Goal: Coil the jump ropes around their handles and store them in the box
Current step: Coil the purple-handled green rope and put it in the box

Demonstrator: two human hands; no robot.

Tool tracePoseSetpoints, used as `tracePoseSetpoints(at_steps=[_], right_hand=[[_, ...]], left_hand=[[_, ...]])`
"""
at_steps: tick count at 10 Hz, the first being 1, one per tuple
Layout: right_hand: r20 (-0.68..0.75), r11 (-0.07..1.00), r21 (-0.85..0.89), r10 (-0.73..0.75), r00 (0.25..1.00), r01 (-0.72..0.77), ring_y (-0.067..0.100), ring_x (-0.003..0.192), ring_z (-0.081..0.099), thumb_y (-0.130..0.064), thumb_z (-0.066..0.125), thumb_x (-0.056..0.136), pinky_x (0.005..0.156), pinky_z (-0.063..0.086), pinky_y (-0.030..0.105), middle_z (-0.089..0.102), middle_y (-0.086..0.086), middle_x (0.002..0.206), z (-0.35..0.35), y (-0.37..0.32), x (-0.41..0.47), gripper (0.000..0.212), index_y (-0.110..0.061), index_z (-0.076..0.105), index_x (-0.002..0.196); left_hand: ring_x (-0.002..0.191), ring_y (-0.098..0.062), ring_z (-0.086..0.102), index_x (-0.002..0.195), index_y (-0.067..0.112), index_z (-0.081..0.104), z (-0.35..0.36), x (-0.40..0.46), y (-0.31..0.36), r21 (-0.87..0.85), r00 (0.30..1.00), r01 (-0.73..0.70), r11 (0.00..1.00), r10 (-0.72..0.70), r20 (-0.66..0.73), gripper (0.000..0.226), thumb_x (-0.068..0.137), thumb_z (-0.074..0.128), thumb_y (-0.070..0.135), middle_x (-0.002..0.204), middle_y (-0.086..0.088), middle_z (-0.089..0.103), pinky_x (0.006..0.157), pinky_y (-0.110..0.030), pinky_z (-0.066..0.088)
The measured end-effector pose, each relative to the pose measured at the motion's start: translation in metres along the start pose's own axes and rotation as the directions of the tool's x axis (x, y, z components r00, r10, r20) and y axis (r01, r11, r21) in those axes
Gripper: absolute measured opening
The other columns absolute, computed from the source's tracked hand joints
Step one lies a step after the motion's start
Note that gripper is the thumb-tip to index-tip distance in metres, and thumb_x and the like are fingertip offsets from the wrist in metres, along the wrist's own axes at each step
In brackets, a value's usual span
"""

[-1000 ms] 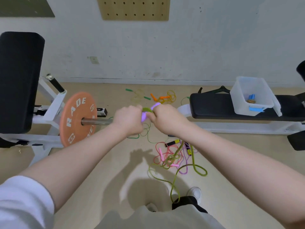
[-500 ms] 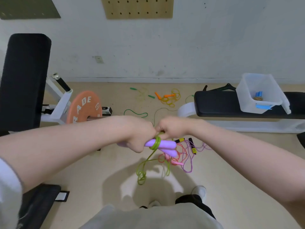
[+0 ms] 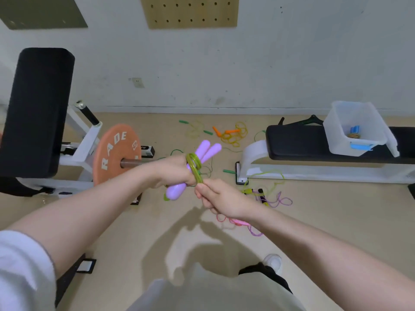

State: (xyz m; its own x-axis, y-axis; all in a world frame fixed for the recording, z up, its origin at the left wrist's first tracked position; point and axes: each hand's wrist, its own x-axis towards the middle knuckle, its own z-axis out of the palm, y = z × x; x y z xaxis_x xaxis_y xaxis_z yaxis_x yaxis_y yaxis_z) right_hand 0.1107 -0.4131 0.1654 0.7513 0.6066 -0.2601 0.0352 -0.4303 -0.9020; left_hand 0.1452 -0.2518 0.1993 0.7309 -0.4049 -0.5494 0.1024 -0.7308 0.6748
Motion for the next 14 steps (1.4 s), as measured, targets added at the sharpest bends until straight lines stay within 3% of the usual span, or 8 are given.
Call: tracePoseSetpoints(at_steps=[1, 2, 5, 7, 10, 12, 13, 14], right_hand=[[0.134, 0.997, -0.022, 0.071, 0.988, -0.068, 0.001, 0.037, 0.035, -0.024, 0.034, 0.101, 0.046, 0.034, 0.014, 0.038, 0.0, 0.055, -0.006, 0.014, -0.01, 0.038, -0.018, 0.038, 0.064], [0.261, 0.983, -0.154, 0.135, 0.956, -0.096, -0.001, 0.041, 0.038, -0.019, 0.04, 0.1, 0.046, 0.033, 0.01, 0.035, -0.005, 0.058, -0.014, 0.009, -0.014, 0.038, -0.02, 0.035, 0.062], [0.079, 0.402, -0.914, 0.036, 0.996, 0.058, 0.027, 0.074, 0.05, -0.038, 0.041, 0.096, 0.061, 0.037, 0.029, 0.046, 0.002, 0.068, -0.065, -0.043, 0.029, 0.032, -0.014, 0.048, 0.077], [-0.035, 0.658, -0.753, -0.04, 0.999, 0.0, 0.03, 0.08, 0.052, -0.012, 0.035, 0.097, 0.061, 0.037, 0.027, 0.05, 0.014, 0.082, -0.03, -0.077, 0.021, 0.028, -0.001, 0.06, 0.1], [-0.186, 0.986, -0.061, -0.166, 0.968, 0.157, 0.005, 0.04, 0.038, -0.02, 0.036, 0.101, 0.049, 0.03, 0.022, 0.039, -0.005, 0.051, 0.003, -0.012, -0.015, 0.037, -0.02, 0.041, 0.064], [0.016, 0.992, -0.096, 0.089, 0.996, -0.087, 0.0, 0.039, 0.041, -0.008, 0.046, 0.096, 0.046, 0.032, 0.016, 0.042, 0.004, 0.062, -0.013, -0.006, 0.003, 0.036, -0.015, 0.041, 0.061], [0.819, 0.56, -0.495, 0.046, 0.572, 0.664, 0.008, 0.066, 0.047, 0.011, 0.044, 0.087, 0.06, 0.037, 0.013, 0.054, 0.012, 0.086, -0.035, -0.025, 0.017, 0.025, -0.008, 0.057, 0.079], [0.154, 0.572, -0.82, 0.249, 0.956, -0.017, 0.015, 0.057, 0.036, -0.012, 0.045, 0.084, 0.045, 0.027, 0.017, 0.046, 0.004, 0.067, -0.071, -0.044, 0.015, 0.021, -0.012, 0.05, 0.063]], left_hand=[[0.059, -0.022, 0.039, 0.075, 0.013, 0.038, 0.007, -0.009, 0.01, 0.136, 0.981, -0.071, 0.988, 0.044, 0.19, 0.024, 0.053, 0.049, 0.011, 0.066, -0.005, 0.044, 0.054, -0.029, 0.03], [0.088, -0.027, 0.055, 0.104, 0.014, 0.039, 0.014, -0.016, 0.024, 0.355, 0.942, -0.153, 0.922, 0.028, 0.334, 0.05, 0.056, 0.056, 0.019, 0.099, -0.011, 0.054, 0.069, -0.035, 0.045], [0.101, -0.029, 0.056, 0.143, -0.004, -0.017, 0.048, -0.011, 0.032, 0.972, 0.987, 0.16, 0.172, -0.026, -0.158, 0.091, 0.084, 0.051, 0.009, 0.115, -0.01, 0.059, 0.073, -0.032, 0.036], [0.096, -0.032, 0.059, 0.132, 0.002, 0.03, 0.01, 0.01, -0.003, 0.664, 0.866, 0.454, 0.594, -0.121, -0.484, 0.057, 0.083, 0.053, 0.02, 0.105, -0.009, 0.061, 0.074, -0.034, 0.046], [0.071, -0.019, 0.059, 0.103, 0.016, 0.039, -0.001, -0.004, 0.021, 0.136, 0.955, -0.025, 0.99, 0.064, -0.288, 0.049, 0.062, 0.063, 0.029, 0.081, -0.004, 0.055, 0.064, -0.028, 0.044], [0.052, -0.005, 0.047, 0.114, 0.017, 0.028, 0.006, -0.026, 0.044, 0.393, 0.978, -0.191, 0.899, 0.14, 0.153, 0.061, 0.068, 0.062, -0.003, 0.063, 0.008, 0.053, 0.044, -0.014, 0.031], [0.058, -0.026, 0.054, 0.121, 0.014, 0.023, 0.016, -0.021, 0.049, 0.705, 0.97, -0.238, 0.668, 0.13, 0.204, 0.059, 0.072, 0.054, 0.002, 0.063, -0.007, 0.056, 0.052, -0.032, 0.047], [0.087, -0.029, 0.056, 0.133, 0.013, 0.017, 0.025, -0.02, 0.053, 0.951, 0.962, -0.123, 0.282, 0.269, 0.044, 0.068, 0.075, 0.052, 0.005, 0.09, -0.003, 0.054, 0.069, -0.032, 0.042]])
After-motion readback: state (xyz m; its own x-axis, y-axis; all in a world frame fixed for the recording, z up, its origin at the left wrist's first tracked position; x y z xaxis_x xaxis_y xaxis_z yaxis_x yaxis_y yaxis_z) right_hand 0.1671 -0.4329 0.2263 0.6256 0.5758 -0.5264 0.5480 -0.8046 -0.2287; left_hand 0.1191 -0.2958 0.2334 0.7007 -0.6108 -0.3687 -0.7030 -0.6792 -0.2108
